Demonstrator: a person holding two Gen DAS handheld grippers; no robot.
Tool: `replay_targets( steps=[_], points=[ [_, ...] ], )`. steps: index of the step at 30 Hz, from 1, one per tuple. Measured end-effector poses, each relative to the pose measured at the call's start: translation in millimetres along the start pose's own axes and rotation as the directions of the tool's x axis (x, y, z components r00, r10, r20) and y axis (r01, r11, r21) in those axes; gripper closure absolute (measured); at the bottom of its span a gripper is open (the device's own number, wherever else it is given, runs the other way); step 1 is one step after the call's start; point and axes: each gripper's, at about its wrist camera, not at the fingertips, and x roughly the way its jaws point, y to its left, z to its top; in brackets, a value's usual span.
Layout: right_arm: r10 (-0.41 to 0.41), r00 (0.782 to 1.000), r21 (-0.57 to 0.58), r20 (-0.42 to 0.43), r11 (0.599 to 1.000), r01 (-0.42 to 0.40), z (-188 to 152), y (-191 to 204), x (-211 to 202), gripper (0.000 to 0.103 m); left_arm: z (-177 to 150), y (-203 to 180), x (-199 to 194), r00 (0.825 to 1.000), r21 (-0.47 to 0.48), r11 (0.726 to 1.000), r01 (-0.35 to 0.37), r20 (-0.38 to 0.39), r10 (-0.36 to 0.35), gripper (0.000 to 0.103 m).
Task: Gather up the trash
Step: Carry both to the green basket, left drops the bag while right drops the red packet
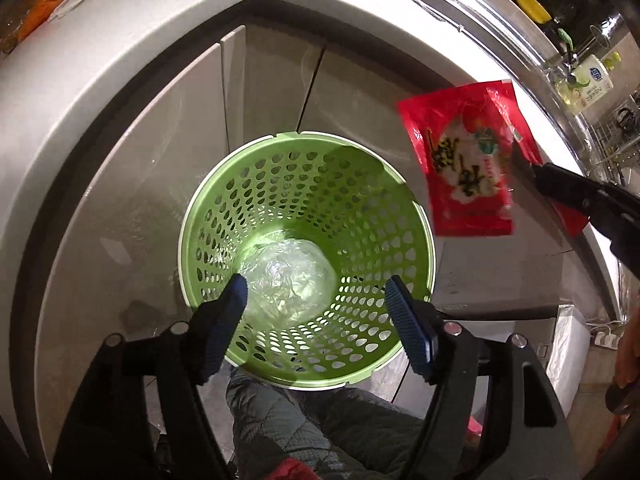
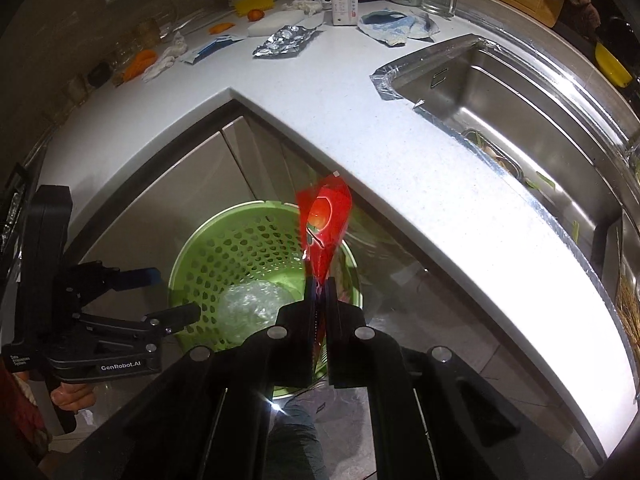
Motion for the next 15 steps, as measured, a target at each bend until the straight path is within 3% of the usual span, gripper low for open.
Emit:
replay_targets(
  steps=[4,14,15],
  points=[
    [0.061,0.998,-0.025,-0.008,0.998,-0.061,-3,12,8,0.097,3,5,-23,0.998,-0.042,0.998,-0.038,0.052,0.040,0.026],
    [0.173,0.983,-0.094,-0.065,0.979,-0.179,-7,45,39,0.097,4,16,-87,0.973,-0.101,0.985,-0.137,0.175,0.153,0.021],
    [0.177,0.981,-0.103,-0.077,0.977,-0.184,-7,46,43,0.093,5,18,-90,0.971,-0.109,0.984,-0.141,0.177,0.159,0.021]
  ],
)
